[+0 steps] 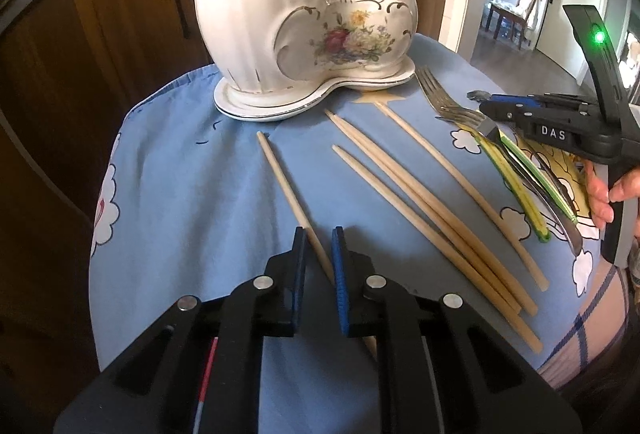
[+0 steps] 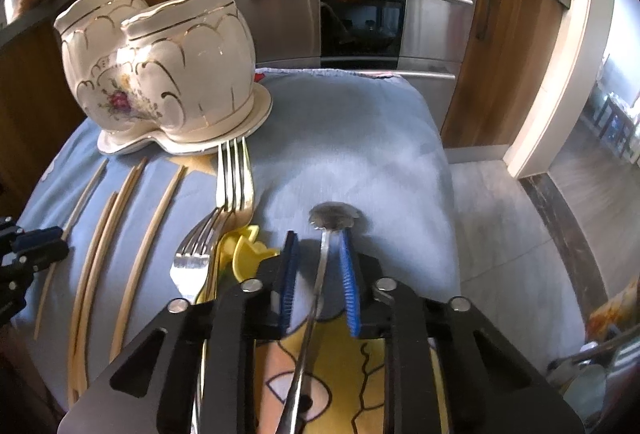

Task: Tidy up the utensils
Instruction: 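Grasp the silver spoon with the right tool while the left tool grasps a wooden chopstick, then lower the spoon into the small pot while the left lowers the chopstick into the large pot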

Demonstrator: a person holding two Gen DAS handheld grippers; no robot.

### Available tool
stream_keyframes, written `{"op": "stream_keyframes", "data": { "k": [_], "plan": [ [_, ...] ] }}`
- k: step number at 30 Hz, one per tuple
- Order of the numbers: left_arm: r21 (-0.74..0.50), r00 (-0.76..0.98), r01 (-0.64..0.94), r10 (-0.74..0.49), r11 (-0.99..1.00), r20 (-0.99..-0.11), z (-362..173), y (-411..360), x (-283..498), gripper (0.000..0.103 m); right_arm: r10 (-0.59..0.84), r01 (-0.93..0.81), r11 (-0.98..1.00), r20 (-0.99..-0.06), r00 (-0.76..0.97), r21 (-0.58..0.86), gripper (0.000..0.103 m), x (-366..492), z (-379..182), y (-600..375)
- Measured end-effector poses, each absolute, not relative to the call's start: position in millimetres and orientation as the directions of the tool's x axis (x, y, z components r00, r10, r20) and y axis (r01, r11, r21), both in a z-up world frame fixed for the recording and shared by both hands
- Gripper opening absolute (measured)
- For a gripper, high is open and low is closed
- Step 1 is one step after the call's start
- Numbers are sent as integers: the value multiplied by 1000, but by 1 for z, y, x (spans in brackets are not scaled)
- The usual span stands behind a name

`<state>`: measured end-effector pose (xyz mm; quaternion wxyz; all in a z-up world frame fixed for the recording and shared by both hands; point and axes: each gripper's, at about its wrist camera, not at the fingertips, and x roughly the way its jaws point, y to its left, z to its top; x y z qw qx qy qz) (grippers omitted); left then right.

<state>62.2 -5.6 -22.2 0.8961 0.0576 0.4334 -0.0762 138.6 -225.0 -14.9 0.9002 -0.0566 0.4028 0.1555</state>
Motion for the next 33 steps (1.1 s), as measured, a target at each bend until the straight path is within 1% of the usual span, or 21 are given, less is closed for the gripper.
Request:
{"op": "stream_keyframes", "data": {
  "k": [1, 4, 7, 10, 18, 24, 30, 33],
  "plan": [
    [33, 611, 191, -92, 981, -787, -22, -5, 63, 13, 236, -328, 945, -743, 626, 23, 9, 140, -15, -225],
    [31, 611, 201, -100, 979, -785, -22, -3, 64, 13, 241, -334, 942, -739, 629, 23, 4, 137, -15, -225],
    [25, 618, 207, -111, 978, -778, -21, 0, 62, 11, 240, -331, 943, -722, 649, 16, 4, 133, -12, -226],
    [11, 624, 217, -130, 976, -770, -20, 4, 60, 5, 248, -334, 942, -697, 673, 12, 4, 129, -4, -228],
    [5, 649, 228, -148, 974, -746, -13, 8, 52, 5, 267, -340, 940, -581, 769, -18, 3, 103, 35, -235],
    [-14, 719, 259, -203, 966, -665, 12, 13, 38, 5, 267, -333, 941, -470, 841, -61, 2, 83, 65, -233],
    [-2, 810, 301, -256, 954, -528, 52, 11, 27, 5, 280, -331, 939, -346, 895, -97, 2, 78, 100, -222],
    [-1, 836, 297, -260, 955, -483, 67, 14, 31, 5, 300, -343, 935, -311, 902, -92, 2, 84, 116, -213]
  ]
}}
